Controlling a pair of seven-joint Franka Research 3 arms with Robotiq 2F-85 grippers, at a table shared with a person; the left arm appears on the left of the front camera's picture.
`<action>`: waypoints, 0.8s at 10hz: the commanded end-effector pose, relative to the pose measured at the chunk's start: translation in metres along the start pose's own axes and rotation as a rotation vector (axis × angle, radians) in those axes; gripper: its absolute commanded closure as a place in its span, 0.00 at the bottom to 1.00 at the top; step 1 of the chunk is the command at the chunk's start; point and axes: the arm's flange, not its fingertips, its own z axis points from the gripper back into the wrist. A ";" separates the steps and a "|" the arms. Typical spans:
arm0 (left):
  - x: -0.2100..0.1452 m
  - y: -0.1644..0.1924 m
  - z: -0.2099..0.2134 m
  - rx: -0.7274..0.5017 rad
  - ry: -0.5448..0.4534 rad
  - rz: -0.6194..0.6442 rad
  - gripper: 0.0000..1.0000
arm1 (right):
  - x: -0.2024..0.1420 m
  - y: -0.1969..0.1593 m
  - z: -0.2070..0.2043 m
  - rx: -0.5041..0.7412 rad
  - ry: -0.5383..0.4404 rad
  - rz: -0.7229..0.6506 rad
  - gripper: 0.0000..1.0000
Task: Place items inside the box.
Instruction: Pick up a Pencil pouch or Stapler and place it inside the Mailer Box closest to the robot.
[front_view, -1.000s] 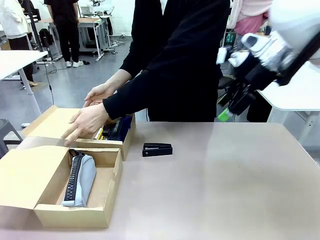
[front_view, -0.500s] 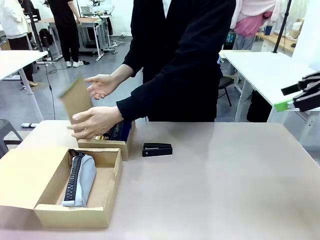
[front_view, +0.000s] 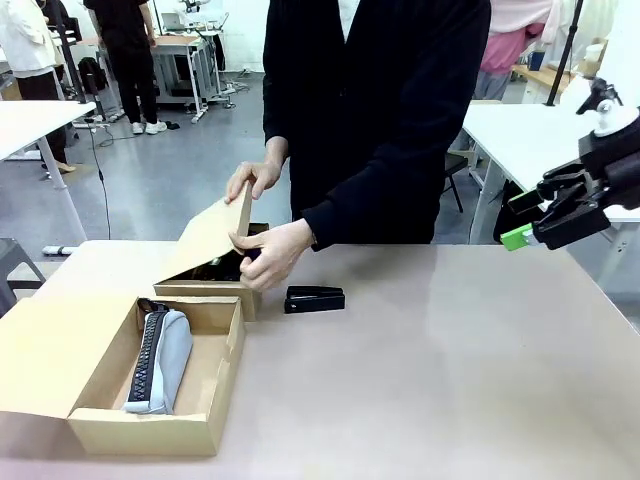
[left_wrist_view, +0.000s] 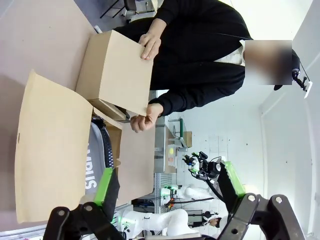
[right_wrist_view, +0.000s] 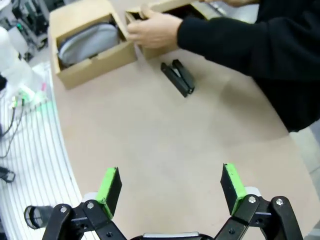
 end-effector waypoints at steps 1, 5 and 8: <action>0.001 -0.001 0.000 -0.023 -0.004 -0.018 0.00 | 0.020 -0.013 -0.011 -0.026 0.032 0.121 0.00; 0.001 -0.001 0.000 -0.023 -0.004 -0.018 0.00 | 0.043 -0.030 -0.037 0.056 0.111 0.154 0.00; 0.001 -0.001 0.000 -0.023 -0.004 -0.018 0.00 | 0.047 -0.031 -0.040 0.033 0.149 0.172 0.00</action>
